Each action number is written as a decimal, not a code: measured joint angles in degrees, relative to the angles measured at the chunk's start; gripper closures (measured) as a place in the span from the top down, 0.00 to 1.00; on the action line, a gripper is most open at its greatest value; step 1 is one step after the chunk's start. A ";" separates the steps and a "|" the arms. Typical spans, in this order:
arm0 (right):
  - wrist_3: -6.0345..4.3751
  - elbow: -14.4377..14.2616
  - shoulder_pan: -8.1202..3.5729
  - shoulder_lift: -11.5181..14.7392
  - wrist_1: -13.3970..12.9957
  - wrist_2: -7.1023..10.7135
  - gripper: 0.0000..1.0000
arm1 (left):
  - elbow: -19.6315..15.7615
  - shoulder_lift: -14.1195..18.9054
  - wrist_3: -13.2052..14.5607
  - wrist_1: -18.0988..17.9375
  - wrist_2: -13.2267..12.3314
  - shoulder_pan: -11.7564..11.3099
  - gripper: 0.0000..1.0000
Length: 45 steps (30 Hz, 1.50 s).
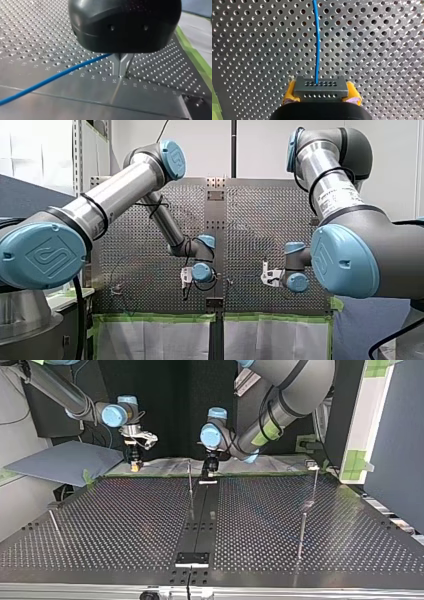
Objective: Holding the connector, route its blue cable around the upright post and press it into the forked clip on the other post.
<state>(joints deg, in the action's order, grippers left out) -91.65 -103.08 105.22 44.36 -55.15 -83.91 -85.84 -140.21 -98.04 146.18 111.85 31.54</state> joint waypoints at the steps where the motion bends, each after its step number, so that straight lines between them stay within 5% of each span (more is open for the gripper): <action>1: -0.05 0.01 -0.07 0.00 -0.02 0.13 0.00 | 0.00 0.00 -0.08 0.00 -0.08 -0.03 0.00; 22: 0.33 0.01 -0.42 -2.12 -0.21 0.22 0.00 | 0.27 -1.63 -2.23 0.92 -0.88 0.04 0.03; 45: -0.35 2.22 -1.31 -3.24 0.11 0.40 0.00 | 1.62 -2.54 -2.77 0.58 -0.68 -0.38 0.03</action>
<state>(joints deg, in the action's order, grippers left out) -92.01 -100.86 103.91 41.13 -55.04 -83.51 -84.22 -142.75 -100.80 146.76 111.17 31.16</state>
